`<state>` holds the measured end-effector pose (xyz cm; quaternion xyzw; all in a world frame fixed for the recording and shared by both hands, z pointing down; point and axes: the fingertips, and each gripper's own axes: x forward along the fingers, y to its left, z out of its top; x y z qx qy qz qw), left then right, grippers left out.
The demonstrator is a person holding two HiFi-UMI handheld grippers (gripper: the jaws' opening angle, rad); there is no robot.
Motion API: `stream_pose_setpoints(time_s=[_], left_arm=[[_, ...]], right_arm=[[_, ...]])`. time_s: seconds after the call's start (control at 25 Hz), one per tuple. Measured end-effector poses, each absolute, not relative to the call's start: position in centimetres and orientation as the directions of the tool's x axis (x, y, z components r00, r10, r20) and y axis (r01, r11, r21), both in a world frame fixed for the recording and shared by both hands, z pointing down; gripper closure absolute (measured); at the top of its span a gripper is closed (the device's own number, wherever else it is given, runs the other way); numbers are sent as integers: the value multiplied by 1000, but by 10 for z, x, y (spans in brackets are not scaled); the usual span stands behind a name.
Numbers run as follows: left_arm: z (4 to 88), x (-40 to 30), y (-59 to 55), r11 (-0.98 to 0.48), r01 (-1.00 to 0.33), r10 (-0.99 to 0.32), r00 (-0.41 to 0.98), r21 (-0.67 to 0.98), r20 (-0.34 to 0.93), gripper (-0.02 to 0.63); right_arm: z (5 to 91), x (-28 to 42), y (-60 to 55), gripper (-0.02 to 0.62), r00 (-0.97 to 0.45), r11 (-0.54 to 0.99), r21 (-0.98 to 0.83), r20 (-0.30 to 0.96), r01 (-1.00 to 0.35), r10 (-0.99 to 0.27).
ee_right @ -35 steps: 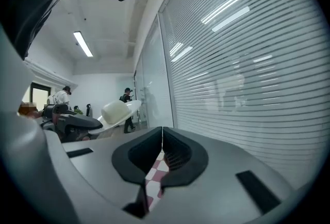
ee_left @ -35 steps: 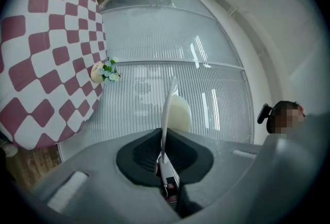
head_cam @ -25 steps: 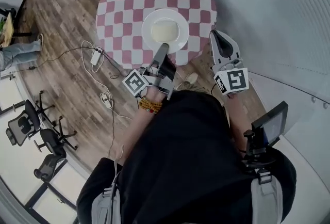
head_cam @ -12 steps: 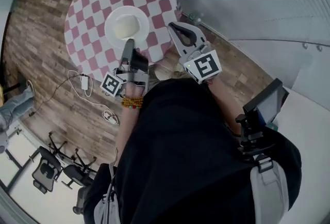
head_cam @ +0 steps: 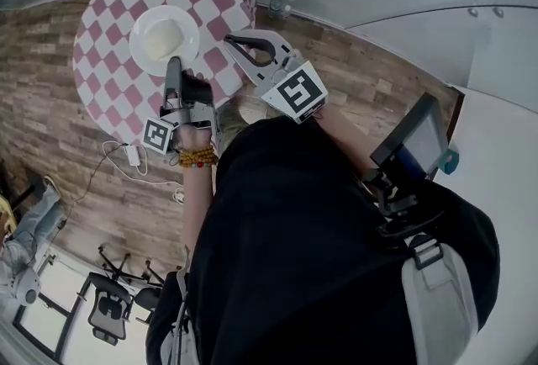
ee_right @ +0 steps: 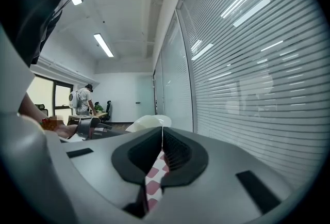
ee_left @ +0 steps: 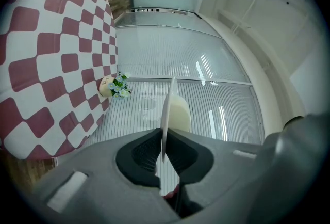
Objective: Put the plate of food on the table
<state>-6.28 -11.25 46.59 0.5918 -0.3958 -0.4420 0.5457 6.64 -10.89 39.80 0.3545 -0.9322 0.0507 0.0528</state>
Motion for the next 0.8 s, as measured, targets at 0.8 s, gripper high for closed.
stream_pose_setpoints(time_s=[0.8], left_arm=[[559,-98,-179,100,-58,-952,285,993,112,584]], right_arm=[[430,77,-89,584,-667,679,-50,254,-733,-701]])
